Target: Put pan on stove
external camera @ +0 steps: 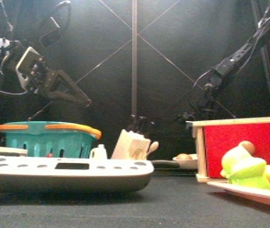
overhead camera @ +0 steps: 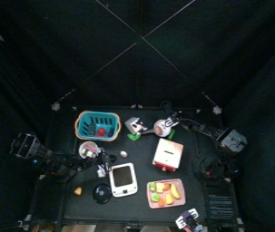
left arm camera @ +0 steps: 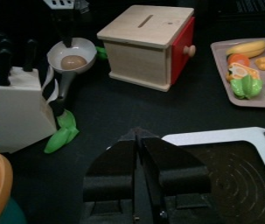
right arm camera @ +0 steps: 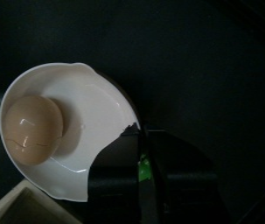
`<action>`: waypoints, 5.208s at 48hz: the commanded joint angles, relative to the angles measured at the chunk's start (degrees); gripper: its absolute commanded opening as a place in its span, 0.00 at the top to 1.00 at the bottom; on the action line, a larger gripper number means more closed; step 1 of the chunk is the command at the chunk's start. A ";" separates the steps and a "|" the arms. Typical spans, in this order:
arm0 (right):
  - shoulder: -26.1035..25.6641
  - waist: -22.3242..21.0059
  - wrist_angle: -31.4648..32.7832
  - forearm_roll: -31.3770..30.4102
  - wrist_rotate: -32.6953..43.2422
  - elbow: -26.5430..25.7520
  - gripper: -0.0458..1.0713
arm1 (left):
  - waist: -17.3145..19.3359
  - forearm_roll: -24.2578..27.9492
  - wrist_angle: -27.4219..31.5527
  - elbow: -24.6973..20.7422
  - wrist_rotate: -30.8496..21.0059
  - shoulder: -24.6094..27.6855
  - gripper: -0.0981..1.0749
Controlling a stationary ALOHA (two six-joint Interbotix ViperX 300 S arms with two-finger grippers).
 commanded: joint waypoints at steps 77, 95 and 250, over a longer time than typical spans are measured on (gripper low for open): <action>-19.51 18.63 8.53 17.05 4.92 -0.70 0.65 | 3.60 0.26 -0.18 2.37 0.09 -17.67 0.53; -16.44 32.87 1.23 15.73 13.27 -0.62 0.65 | 9.05 0.26 -0.18 8.09 0.00 -24.08 0.53; 19.07 46.49 8.79 7.73 13.71 -33.13 0.23 | 13.36 -0.97 5.80 13.18 0.00 -26.72 0.53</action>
